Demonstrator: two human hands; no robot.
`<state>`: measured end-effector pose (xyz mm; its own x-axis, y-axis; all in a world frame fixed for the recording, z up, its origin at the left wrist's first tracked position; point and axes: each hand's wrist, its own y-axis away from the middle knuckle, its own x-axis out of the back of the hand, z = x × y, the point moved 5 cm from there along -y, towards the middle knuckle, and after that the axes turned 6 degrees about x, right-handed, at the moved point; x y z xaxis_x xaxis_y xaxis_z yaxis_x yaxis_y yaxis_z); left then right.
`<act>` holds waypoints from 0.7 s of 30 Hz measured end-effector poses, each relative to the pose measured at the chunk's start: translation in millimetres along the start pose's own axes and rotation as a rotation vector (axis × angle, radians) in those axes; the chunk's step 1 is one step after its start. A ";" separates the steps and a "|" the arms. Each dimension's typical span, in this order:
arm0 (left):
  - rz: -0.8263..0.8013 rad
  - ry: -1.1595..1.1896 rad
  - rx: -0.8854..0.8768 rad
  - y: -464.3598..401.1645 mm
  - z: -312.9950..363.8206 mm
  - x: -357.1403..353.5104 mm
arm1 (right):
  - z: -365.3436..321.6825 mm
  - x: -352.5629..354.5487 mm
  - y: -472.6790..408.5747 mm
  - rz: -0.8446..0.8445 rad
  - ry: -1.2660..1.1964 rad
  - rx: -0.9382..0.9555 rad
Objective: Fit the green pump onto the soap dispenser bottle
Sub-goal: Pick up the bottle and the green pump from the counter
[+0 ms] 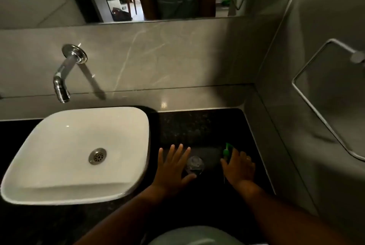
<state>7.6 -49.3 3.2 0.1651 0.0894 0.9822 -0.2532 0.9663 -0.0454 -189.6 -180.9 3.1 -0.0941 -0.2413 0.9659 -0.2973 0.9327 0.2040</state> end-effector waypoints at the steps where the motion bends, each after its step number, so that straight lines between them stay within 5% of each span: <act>1: -0.026 0.050 0.042 -2.5 0.1 -2.5 | 3.7 -1.3 -5.0 -0.029 -0.086 -0.052; 12: -0.189 0.295 0.234 -38.1 -12.6 -17.7 | 8.3 -20.9 -54.8 -0.200 -0.421 -0.132; 17: -0.236 0.336 0.242 -38.9 -25.9 -19.1 | 10.6 -27.6 -64.1 -0.199 -0.449 -0.127; 21: -0.263 0.410 0.315 -33.1 -25.9 -25.4 | -15.0 -2.6 -78.7 -0.061 -0.721 -0.089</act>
<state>36.5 -77.3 -24.9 0.6005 0.0023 0.7996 -0.4146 0.8560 0.3089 -151.7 -249.7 -13.1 -0.6918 -0.3815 0.6131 -0.2468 0.9229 0.2957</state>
